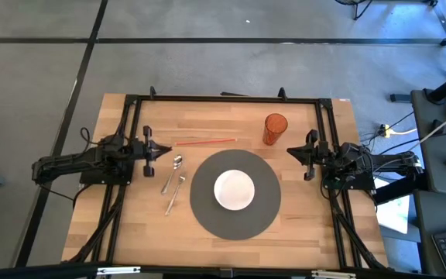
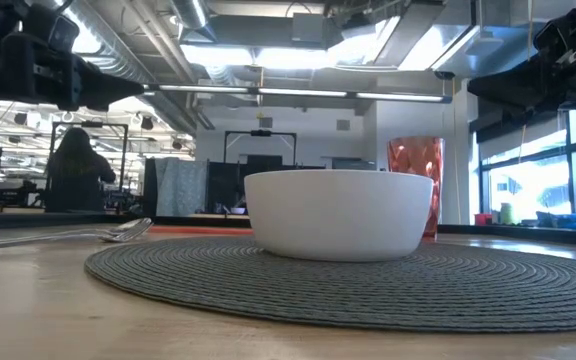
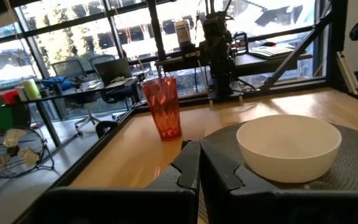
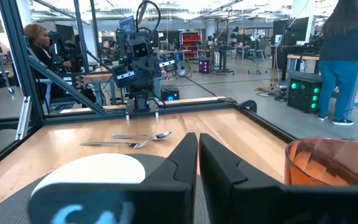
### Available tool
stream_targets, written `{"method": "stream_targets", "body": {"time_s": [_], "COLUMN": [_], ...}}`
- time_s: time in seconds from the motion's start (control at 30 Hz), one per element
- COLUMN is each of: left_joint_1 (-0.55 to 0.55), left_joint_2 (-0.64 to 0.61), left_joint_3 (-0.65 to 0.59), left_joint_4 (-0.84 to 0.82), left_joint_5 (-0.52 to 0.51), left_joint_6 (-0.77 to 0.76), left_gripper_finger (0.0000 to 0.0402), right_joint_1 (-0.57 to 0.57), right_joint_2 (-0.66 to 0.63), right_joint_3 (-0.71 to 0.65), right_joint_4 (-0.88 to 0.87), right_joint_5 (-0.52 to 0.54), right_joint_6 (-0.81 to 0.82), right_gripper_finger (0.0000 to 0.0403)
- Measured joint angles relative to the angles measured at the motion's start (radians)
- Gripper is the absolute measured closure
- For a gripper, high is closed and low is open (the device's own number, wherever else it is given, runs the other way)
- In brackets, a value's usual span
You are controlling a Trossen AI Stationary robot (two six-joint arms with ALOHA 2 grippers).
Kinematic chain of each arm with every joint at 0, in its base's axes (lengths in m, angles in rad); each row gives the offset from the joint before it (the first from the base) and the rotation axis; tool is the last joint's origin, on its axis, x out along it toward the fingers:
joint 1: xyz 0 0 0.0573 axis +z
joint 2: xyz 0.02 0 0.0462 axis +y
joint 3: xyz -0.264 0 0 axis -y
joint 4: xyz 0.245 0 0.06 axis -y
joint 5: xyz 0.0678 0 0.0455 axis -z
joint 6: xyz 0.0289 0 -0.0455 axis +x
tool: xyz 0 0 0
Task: Pick & Place Utensil
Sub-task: Put the red cup on the gray mat to the top right of the white bowl
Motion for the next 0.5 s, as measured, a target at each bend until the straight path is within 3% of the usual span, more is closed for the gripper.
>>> {"method": "stream_targets", "body": {"time_s": [0.5], "left_joint_1": [0.0], "left_joint_2": [0.0], "left_joint_3": [0.0], "left_joint_4": [-0.008], "left_joint_5": [-0.028], "left_joint_6": [-0.002], "left_gripper_finger": [0.0399], "right_joint_1": [0.0], "right_joint_2": [0.0], "right_joint_3": [0.0], "right_joint_4": [0.028], "right_joint_5": [0.001], "right_joint_6": [0.005], "right_gripper_finger": [0.0384]}}
